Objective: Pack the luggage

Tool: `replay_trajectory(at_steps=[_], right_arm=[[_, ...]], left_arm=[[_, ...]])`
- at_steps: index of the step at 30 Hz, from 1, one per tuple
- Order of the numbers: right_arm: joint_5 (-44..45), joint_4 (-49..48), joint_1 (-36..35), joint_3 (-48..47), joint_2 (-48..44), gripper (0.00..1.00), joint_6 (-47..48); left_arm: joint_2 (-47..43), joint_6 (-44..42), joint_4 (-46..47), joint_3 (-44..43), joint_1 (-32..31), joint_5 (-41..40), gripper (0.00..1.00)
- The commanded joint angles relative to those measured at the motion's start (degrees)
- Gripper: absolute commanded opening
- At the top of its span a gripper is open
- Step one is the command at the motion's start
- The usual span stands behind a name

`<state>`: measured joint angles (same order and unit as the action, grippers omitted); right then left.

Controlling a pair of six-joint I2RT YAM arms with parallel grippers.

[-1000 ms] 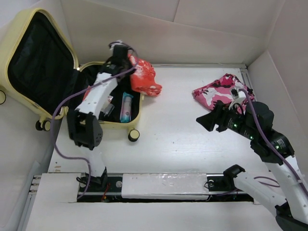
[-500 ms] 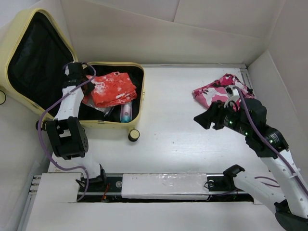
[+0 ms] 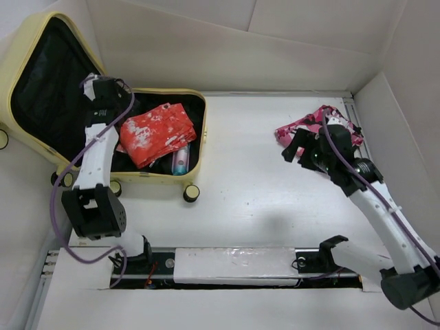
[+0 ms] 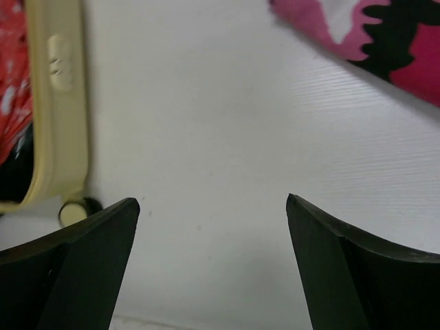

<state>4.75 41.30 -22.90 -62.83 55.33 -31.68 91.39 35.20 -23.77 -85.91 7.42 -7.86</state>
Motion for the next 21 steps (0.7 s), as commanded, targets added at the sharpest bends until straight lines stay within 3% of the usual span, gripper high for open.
replay_trajectory(at_steps=[1,4,5,7,8,12,15,18,19,21], right_arm=[[8.9,-3.9,4.7,-0.9,4.0,0.94,-4.4],[9.7,-6.1,12.3,0.6,8.6,0.95,-8.8],[9.7,-8.9,14.4,1.6,10.1,0.95,-10.8],[8.4,-10.6,22.2,2.4,11.9,0.93,-12.7],[7.1,-11.2,24.5,3.1,12.9,0.91,-13.5],[6.1,-13.6,34.0,3.8,20.2,0.85,-16.7],[7.4,-14.3,37.9,2.5,25.8,0.84,-17.2],[5.9,-14.3,39.5,-1.3,34.9,0.72,-14.8],[5.1,-13.5,39.5,-2.5,39.2,0.61,-13.8],[3.4,-12.5,39.5,-4.4,42.7,0.59,-11.4]], left_arm=[[-8.4,1.3,5.7,-2.2,-9.6,1.0,0.67],[-7.1,0.4,5.7,-4.1,-19.2,0.5,0.66],[-5.2,0.4,5.7,-4.1,-25.5,0.5,0.66],[-2.6,0.4,5.7,-5.0,-31.5,0.5,0.66],[0.1,0.4,5.7,-5.7,-37.1,1.2,0.65],[8.5,-0.1,5.0,-10.3,-48.8,4.9,0.65],[14.0,-0.9,5.0,-12.5,-54.9,7.6,0.63],[15.6,-0.9,6.7,-12.8,-57.7,11.4,0.62],[16.3,-0.9,7.4,-12.3,-58.3,12.3,0.62],[16.3,-0.9,9.7,-10.3,-58.9,14.6,0.62]])
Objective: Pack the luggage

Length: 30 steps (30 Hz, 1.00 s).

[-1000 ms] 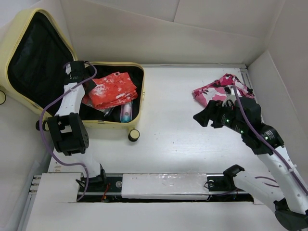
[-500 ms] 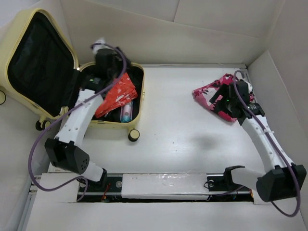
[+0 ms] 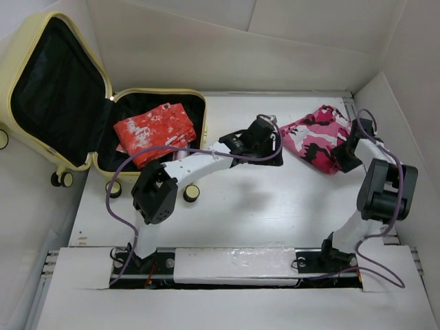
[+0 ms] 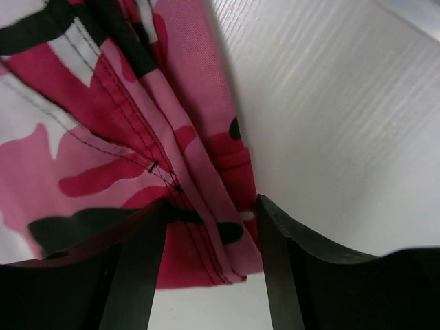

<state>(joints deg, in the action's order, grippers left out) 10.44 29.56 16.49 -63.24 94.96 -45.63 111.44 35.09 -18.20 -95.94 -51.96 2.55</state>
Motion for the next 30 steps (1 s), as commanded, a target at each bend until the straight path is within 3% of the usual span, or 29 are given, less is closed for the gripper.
replay_trajectory(at_steps=[1,4,5,7,15,18,21,23,26,30], right_arm=[[-4.1,-0.7,0.1,-4.7,4.3,0.59,3.2],[-4.8,-0.2,-1.1,-4.7,5.6,0.47,4.3],[-5.3,-0.2,-1.8,-4.0,5.6,0.34,4.9],[-5.3,0.6,-4.6,-4.0,5.6,0.20,5.5],[-7.4,1.6,-16.1,2.1,1.4,0.17,6.1],[-10.3,0.1,-18.3,5.5,-2.0,0.23,4.5],[-11.0,0.1,-21.2,6.5,-4.4,0.39,4.0],[-11.0,1.9,-21.9,6.6,-6.5,0.67,4.0],[-11.0,2.8,-22.9,7.1,-11.5,0.92,4.0],[-11.6,4.2,-22.9,7.1,-18.4,0.96,5.2]], left_arm=[[-3.8,-0.8,4.8,0.4,0.5,5.4,0.62],[-3.1,-1.3,4.8,0.4,0.5,7.0,0.62],[-3.1,-1.3,4.8,0.4,0.5,7.0,0.62],[-2.5,-0.1,4.8,0.9,1.8,7.6,0.62],[1.5,4.0,6.3,4.4,8.9,12.2,0.62],[3.7,4.0,6.3,1.6,9.5,12.2,0.62],[6.5,4.7,6.3,-1.5,9.5,13.4,0.62],[8.7,5.4,6.3,-2.8,9.5,13.4,0.62],[11.5,7.6,5.8,-5.0,9.5,13.4,0.62],[13.1,11.0,7.0,-4.4,9.5,13.4,0.62]])
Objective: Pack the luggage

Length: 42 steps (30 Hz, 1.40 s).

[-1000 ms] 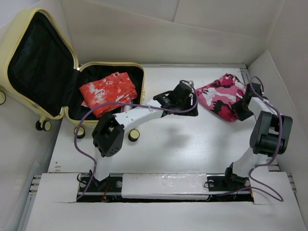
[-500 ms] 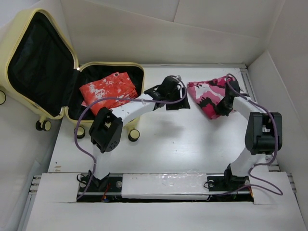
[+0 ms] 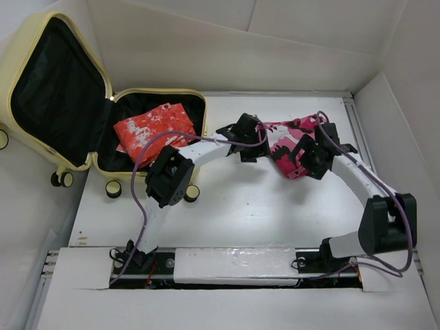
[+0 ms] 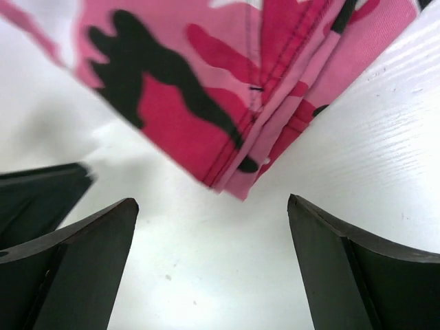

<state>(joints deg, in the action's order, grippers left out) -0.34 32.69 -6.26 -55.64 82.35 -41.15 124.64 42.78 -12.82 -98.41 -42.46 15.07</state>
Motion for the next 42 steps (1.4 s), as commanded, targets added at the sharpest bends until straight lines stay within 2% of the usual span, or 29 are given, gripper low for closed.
replay_trajectory(at_steps=[1,6,8,14,21,25,26,29,30,32,37,39,42], right_arm=[[-0.8,1.1,-0.2,-0.5,-7.0,0.96,1.2],[-2.1,1.7,-0.2,0.0,-13.4,0.95,1.2],[-2.7,3.2,-0.8,0.0,-16.2,0.95,0.7],[-5.0,5.0,-2.3,0.0,-24.7,0.95,1.3],[-7.7,7.4,-4.7,1.1,-29.3,0.95,1.3],[-8.8,7.9,-5.3,1.1,-30.6,0.95,2.6],[-8.8,7.9,-5.3,0.4,-30.6,0.95,2.6],[-9.3,8.4,-5.3,-1.1,-31.2,0.94,3.8],[-9.9,8.4,-5.3,-2.2,-31.2,0.94,3.8],[-10.6,8.4,-5.3,-3.2,-31.2,0.94,4.4],[-12.6,7.9,-5.3,-4.4,-31.2,0.94,4.9],[-12.6,6.3,-5.3,-4.4,-31.2,0.94,4.9],[-13.8,4.2,-5.3,-3.2,-31.2,0.94,4.4]], left_arm=[[-0.1,3.4,1.7,-2.0,0.0,0.2,0.62],[4.8,8.3,2.9,-4.6,-1.7,0.2,0.62],[5.4,10.6,2.9,-4.6,-2.4,-2.2,0.62],[8.4,19.4,7.2,-2.0,-2.4,-4.8,0.62],[14.4,27.8,7.5,-4.9,-2.4,-6.7,0.64],[17.1,30.1,7.5,-7.2,-2.4,-7.3,0.52],[17.7,30.1,6.2,-10.0,-2.4,-7.3,0.37],[20.0,29.3,3.0,-17.0,-2.9,-8.0,0.22],[20.6,28.1,2.5,-18.3,-2.9,-8.7,0.10],[19.9,25.5,0.2,-20.1,-2.9,-10.0,0.00],[11.8,17.7,-1.1,-19.0,-0.8,-10.9,0.00],[5.9,14.9,-1.6,-17.4,1.1,-10.9,0.00],[-1.1,10.0,-1.6,-15.5,5.8,-7.0,0.00]])
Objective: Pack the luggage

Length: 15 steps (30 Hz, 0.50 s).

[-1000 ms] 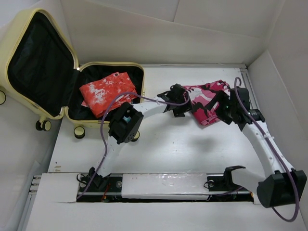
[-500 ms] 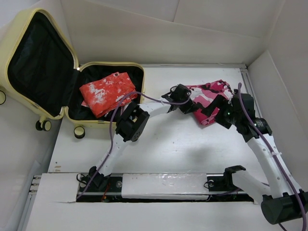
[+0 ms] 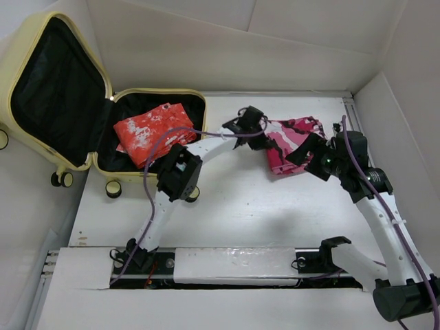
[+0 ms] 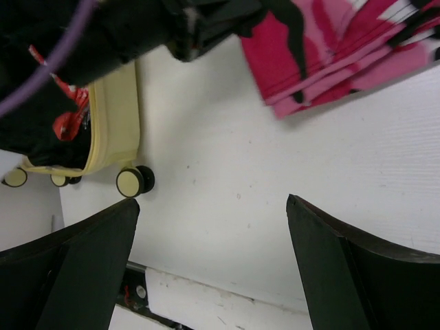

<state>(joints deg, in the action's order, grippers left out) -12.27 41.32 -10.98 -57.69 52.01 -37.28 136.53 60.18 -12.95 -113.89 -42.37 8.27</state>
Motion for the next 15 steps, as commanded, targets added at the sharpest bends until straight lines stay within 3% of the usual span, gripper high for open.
replay_trajectory(at_steps=[1,7,13,15], right_arm=[[-2.6,-4.9,-0.5,-1.2,-0.3,0.94,0.5],[-3.9,-6.9,-0.5,-0.7,1.6,0.94,0.5],[-5.0,-7.5,-0.5,-1.2,2.9,0.94,0.5],[-5.0,-7.5,-1.1,-1.2,2.9,0.94,1.2]], left_arm=[[-14.3,-8.8,-4.1,-1.0,7.3,1.7,0.00],[-23.7,-22.2,-15.8,-6.5,22.7,4.3,0.00],[-34.8,-25.1,-11.5,13.2,44.3,10.2,0.00],[-36.5,-25.1,-9.1,19.5,48.9,13.8,0.00]])
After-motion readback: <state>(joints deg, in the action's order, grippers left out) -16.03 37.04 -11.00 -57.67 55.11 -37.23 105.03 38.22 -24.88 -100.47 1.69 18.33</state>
